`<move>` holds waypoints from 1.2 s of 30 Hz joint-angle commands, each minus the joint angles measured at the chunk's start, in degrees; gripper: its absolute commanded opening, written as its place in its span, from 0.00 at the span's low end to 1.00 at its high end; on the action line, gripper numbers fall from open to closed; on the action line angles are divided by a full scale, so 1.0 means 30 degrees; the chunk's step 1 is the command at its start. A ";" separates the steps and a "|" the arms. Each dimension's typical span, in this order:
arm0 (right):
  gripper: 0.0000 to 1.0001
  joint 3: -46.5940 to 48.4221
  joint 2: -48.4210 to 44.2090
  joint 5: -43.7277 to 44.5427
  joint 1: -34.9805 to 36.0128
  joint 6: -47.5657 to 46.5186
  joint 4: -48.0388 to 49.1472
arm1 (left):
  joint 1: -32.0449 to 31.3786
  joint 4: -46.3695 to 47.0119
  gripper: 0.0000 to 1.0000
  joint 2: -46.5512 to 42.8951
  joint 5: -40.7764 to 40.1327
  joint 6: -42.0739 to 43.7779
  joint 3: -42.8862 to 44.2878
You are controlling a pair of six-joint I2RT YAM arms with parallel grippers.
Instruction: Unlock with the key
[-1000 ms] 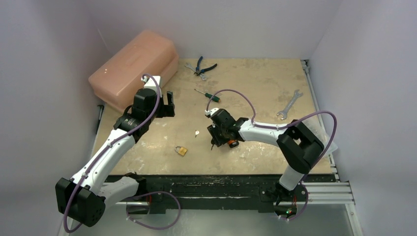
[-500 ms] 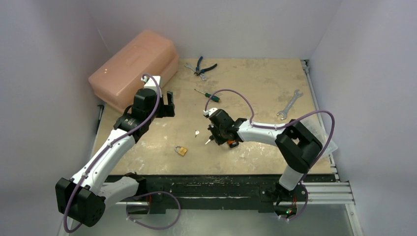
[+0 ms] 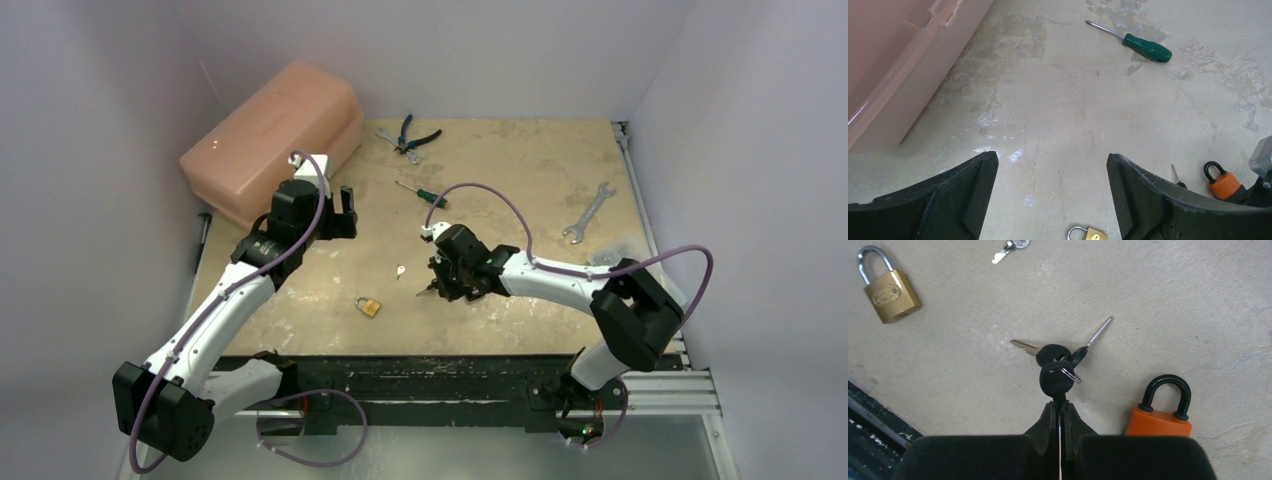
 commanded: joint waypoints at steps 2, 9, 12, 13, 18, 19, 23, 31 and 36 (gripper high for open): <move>0.00 0.0432 -0.1209 -0.1290 0.0083 0.0229 -0.0576 | 0.0141 0.0938 0.85 -0.0581 0.1067 0.0376 0.0101; 0.00 0.1535 -0.3445 -0.2924 0.0083 0.0317 -0.2260 | 0.0141 0.1963 0.84 -0.1043 0.2821 0.0644 -0.0439; 0.00 0.2052 -0.4147 -0.3450 0.0083 0.0321 -0.2820 | 0.0112 0.2966 0.84 -0.1299 0.4379 0.0650 -0.0970; 0.00 0.2159 -0.4312 -0.3689 0.0083 0.0343 -0.2932 | 0.0090 0.3176 0.84 -0.1334 0.4710 0.0644 -0.1095; 0.00 0.2530 -0.4923 -0.4250 0.0083 0.0192 -0.3564 | -0.0218 0.4289 0.82 -0.1490 0.6639 0.0610 -0.1649; 0.00 0.2592 -0.5087 -0.4251 0.0083 0.0173 -0.3702 | -0.0259 0.4601 0.82 -0.1574 0.7160 0.0603 -0.1813; 0.00 0.2294 -0.5904 -0.4736 0.0061 0.0223 -0.3786 | -0.0949 0.6188 0.78 -0.2145 0.8641 0.0492 -0.2734; 0.00 0.2033 -0.7327 -0.7183 0.0054 0.0258 -0.4312 | -0.3103 0.9038 0.77 -0.3372 0.9772 0.1066 -0.4783; 0.00 0.1926 -0.8081 -0.8828 0.0054 0.0147 -0.4722 | -0.3431 1.2898 0.76 -0.5056 1.2282 0.0999 -0.7101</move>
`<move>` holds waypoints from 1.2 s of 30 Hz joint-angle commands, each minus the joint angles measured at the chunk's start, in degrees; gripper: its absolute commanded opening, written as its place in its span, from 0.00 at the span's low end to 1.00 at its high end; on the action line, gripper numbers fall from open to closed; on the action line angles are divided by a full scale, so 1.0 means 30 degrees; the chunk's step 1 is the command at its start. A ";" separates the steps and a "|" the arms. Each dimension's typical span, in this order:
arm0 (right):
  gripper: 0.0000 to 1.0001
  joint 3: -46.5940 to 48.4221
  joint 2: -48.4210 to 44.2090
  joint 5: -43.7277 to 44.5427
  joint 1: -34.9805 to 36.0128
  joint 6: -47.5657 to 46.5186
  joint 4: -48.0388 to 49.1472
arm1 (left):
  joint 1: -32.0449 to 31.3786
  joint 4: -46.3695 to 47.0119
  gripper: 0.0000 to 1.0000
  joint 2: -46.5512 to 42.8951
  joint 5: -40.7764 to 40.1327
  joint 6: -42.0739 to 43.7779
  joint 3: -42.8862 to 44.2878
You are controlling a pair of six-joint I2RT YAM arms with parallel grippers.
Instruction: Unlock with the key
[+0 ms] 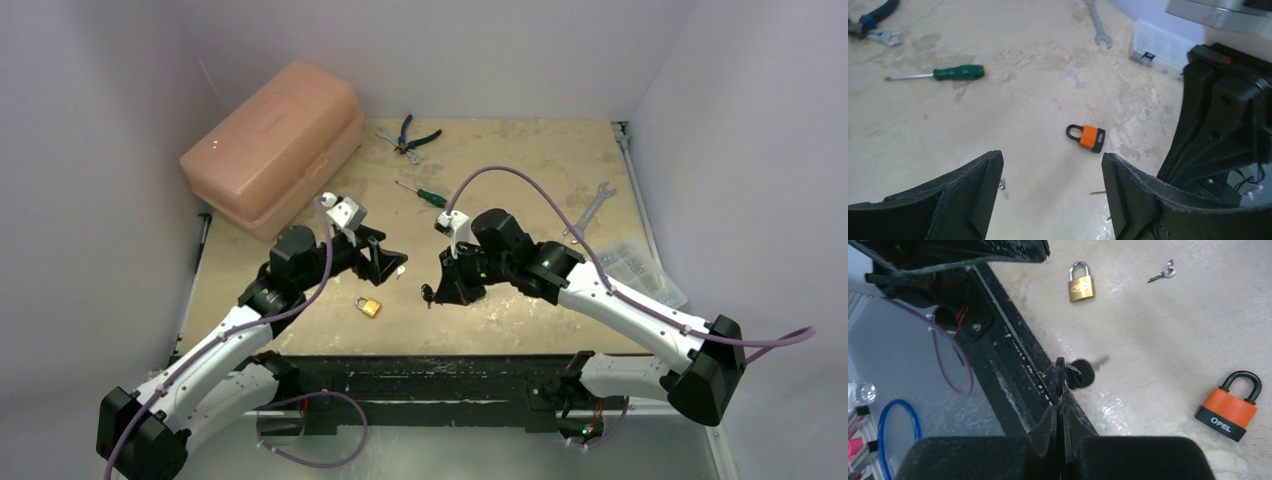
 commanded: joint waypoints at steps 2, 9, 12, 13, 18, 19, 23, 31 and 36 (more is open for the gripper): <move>0.00 -0.0187 -0.1011 -0.2733 0.0061 -0.0070 -0.0205 | -0.0161 0.5907 0.74 -0.1957 0.3628 0.0381 -0.2256; 0.00 -0.0251 -0.1196 -0.3807 0.0061 -0.0271 -0.0393 | -0.0330 0.8055 0.71 -0.3150 0.6905 0.0510 -0.3630; 0.00 -0.0049 -0.1187 -0.3689 0.0061 -0.0437 -0.0814 | -0.0508 0.8431 0.72 -0.3383 0.7878 0.0384 -0.3850; 0.00 0.0060 -0.1187 -0.3626 0.0061 -0.0532 -0.0967 | -0.0567 0.8588 0.72 -0.3318 0.8189 0.0235 -0.3862; 0.00 0.0388 -0.1268 -0.3261 0.0061 -0.0744 -0.1472 | -0.1068 0.8433 0.71 -0.2741 0.8912 -0.0133 -0.3812; 0.00 0.0437 -0.1274 -0.3173 0.0061 -0.0750 -0.1511 | -0.1198 0.8405 0.70 -0.2722 0.8973 -0.0115 -0.3806; 0.00 0.0612 -0.1326 -0.3049 0.0061 -0.1015 -0.1630 | -0.1492 0.7908 0.70 -0.2481 0.8944 -0.0009 -0.3686; 0.00 0.1169 -0.1685 -0.3027 0.0061 -0.1555 -0.1909 | -0.1692 0.7757 0.64 -0.2033 0.9302 -0.0070 -0.3615; 0.00 0.1489 -0.1630 -0.2954 0.0062 -0.1991 -0.2105 | -0.1821 0.8097 0.62 -0.1845 0.9578 -0.0464 -0.3668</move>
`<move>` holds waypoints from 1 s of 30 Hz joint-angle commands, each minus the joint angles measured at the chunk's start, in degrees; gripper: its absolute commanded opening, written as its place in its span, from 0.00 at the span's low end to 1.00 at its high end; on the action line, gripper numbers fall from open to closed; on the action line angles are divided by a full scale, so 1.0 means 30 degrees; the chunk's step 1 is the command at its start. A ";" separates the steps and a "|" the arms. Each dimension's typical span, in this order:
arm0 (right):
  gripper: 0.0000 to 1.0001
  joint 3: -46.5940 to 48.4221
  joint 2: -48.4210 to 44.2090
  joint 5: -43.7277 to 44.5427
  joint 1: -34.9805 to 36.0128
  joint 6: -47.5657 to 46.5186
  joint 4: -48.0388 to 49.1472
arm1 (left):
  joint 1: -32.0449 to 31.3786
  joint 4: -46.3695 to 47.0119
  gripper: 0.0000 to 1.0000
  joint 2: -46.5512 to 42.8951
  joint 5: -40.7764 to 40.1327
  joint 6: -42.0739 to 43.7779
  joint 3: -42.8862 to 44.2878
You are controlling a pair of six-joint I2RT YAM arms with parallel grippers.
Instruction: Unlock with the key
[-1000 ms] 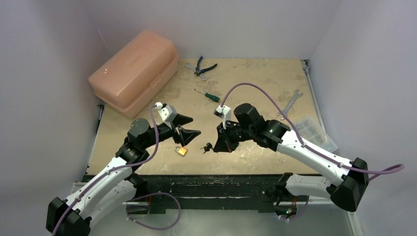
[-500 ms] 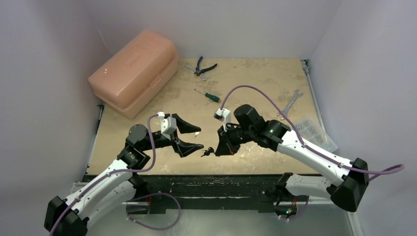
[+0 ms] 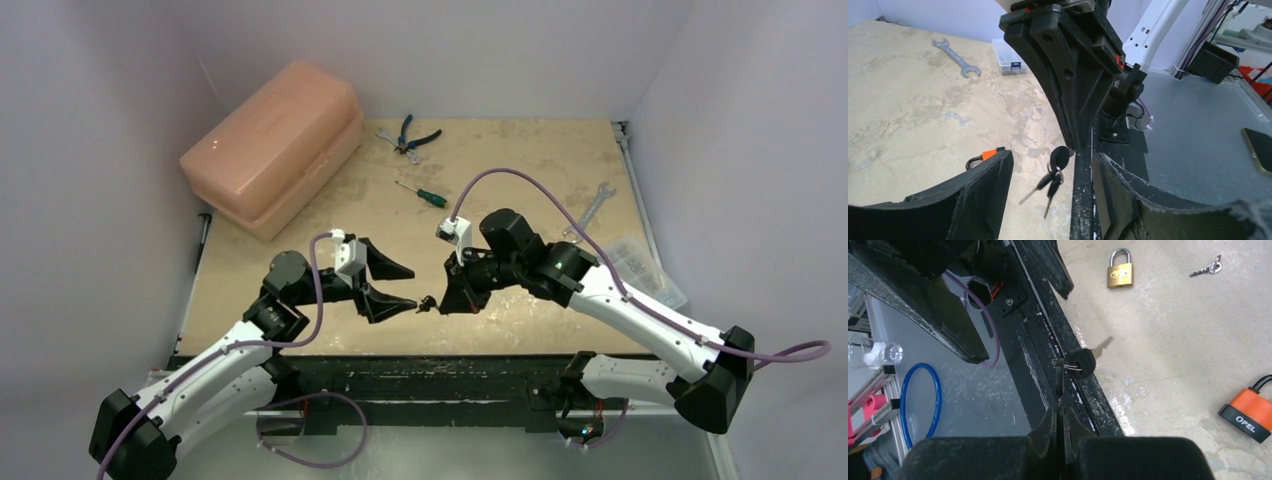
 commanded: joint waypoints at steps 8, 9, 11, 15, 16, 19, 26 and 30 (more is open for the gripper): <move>0.00 0.1366 -0.0256 0.0101 0.0061 -0.0808 -0.0275 | -0.0542 0.0882 0.56 0.0828 0.0355 -0.0594 0.0131; 0.00 0.1380 -0.0265 0.0087 0.0061 -0.0813 -0.0279 | -0.0615 0.0899 0.56 0.0903 0.0343 -0.0616 0.0129; 0.00 0.1403 -0.0294 -0.0050 0.0061 -0.0809 -0.0279 | -0.0712 0.1028 0.55 0.0998 0.0287 -0.0679 0.0105; 0.00 0.1462 -0.0302 -0.0213 0.0063 -0.0853 -0.0308 | -0.0930 0.1168 0.52 0.1311 0.0282 -0.0850 0.0122; 0.00 0.1468 -0.0304 -0.0271 0.0083 -0.0869 -0.0312 | -0.0993 0.1209 0.51 0.1381 0.0282 -0.0912 0.0143; 0.00 0.1524 -0.0250 -0.0437 0.0076 -0.0940 -0.0337 | -0.1112 0.1237 0.50 0.1502 0.0168 -0.0945 0.0144; 0.00 0.1641 -0.0021 -0.0816 0.0092 -0.1014 -0.0281 | -0.1165 0.1342 0.48 0.1873 -0.0513 -0.1126 0.0289; 0.00 0.1746 0.0078 -0.1116 0.0094 -0.1096 -0.0228 | -0.1163 0.1463 0.44 0.2043 -0.0692 -0.1240 0.0331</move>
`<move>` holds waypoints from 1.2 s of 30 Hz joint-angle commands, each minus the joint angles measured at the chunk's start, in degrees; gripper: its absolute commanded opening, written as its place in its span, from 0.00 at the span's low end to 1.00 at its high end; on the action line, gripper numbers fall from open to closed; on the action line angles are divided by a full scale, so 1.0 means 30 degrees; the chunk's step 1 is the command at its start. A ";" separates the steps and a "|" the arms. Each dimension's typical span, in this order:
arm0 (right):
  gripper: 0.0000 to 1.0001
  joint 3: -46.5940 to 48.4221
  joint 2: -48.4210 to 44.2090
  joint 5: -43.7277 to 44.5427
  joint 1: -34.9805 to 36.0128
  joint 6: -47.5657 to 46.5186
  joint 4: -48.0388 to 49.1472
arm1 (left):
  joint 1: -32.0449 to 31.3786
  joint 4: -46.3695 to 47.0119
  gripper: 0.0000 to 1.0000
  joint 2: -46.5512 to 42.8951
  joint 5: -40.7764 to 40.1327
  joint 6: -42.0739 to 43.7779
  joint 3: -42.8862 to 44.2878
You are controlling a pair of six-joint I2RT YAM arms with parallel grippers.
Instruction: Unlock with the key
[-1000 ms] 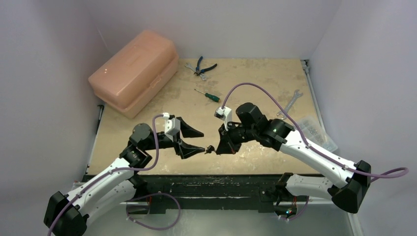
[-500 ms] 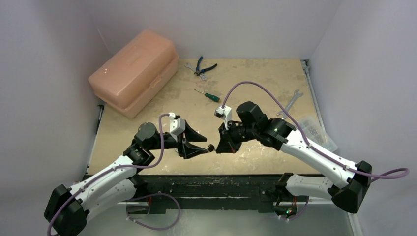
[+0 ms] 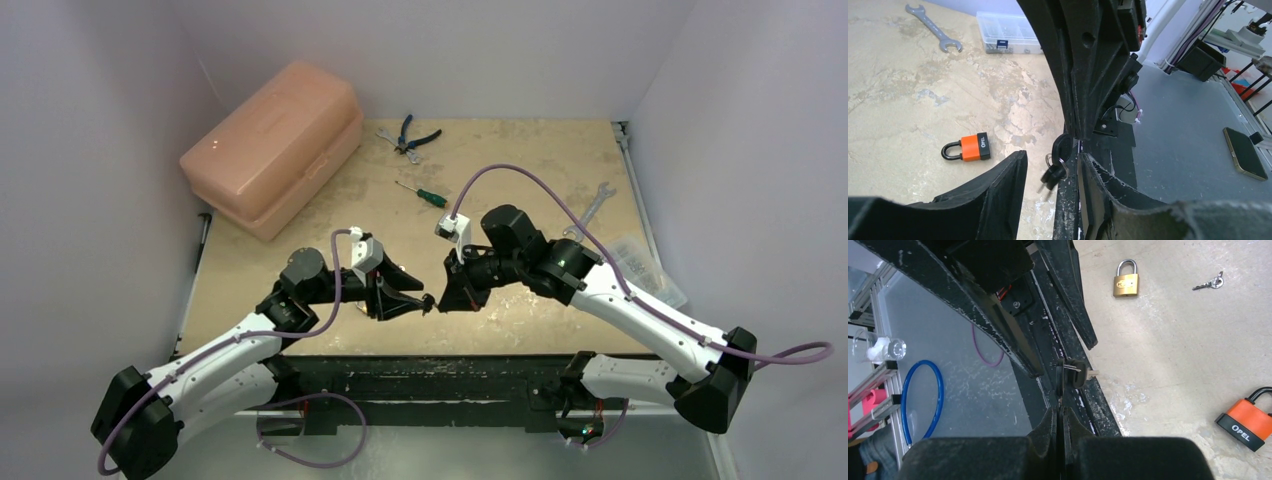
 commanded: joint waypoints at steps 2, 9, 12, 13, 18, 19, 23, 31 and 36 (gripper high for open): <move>0.00 0.1017 0.0064 -0.0948 0.0090 -0.0497 0.0165 | -0.0085 0.1091 0.44 0.0135 -0.0450 -0.0243 0.0346; 0.00 0.1099 0.0247 -0.1363 0.0090 -0.0640 0.0207 | -0.0132 0.1759 0.43 0.0302 -0.0104 -0.0665 0.0260; 0.00 0.1143 0.0328 -0.1399 0.0090 -0.0704 0.0174 | -0.0184 0.2036 0.43 0.0340 0.0127 -0.0834 0.0213; 0.00 0.1166 0.0363 -0.1375 0.0090 -0.0709 0.0199 | -0.0196 0.2062 0.43 0.0362 0.0214 -0.0853 0.0220; 0.00 0.1246 0.0469 -0.1382 0.0090 -0.0710 0.0283 | -0.0340 0.2097 0.36 0.0540 0.0539 -0.1005 0.0231; 0.00 0.1259 0.0475 -0.1339 0.0090 -0.0710 0.0315 | -0.0373 0.1924 0.32 0.0592 0.0543 -0.0988 0.0266; 0.00 0.1428 0.0449 -0.1227 0.0090 -0.0597 0.0461 | -0.0463 0.1294 0.30 0.0891 0.0573 -0.0848 0.0552; 0.00 0.1397 0.0506 -0.1020 0.0090 -0.0535 0.0553 | -0.0505 0.0796 0.32 0.0847 0.0428 -0.0884 0.0739; 0.00 0.1241 0.0477 -0.1085 0.0090 -0.0395 0.0740 | -0.0493 0.0751 0.11 0.0832 0.0592 -0.0871 0.0845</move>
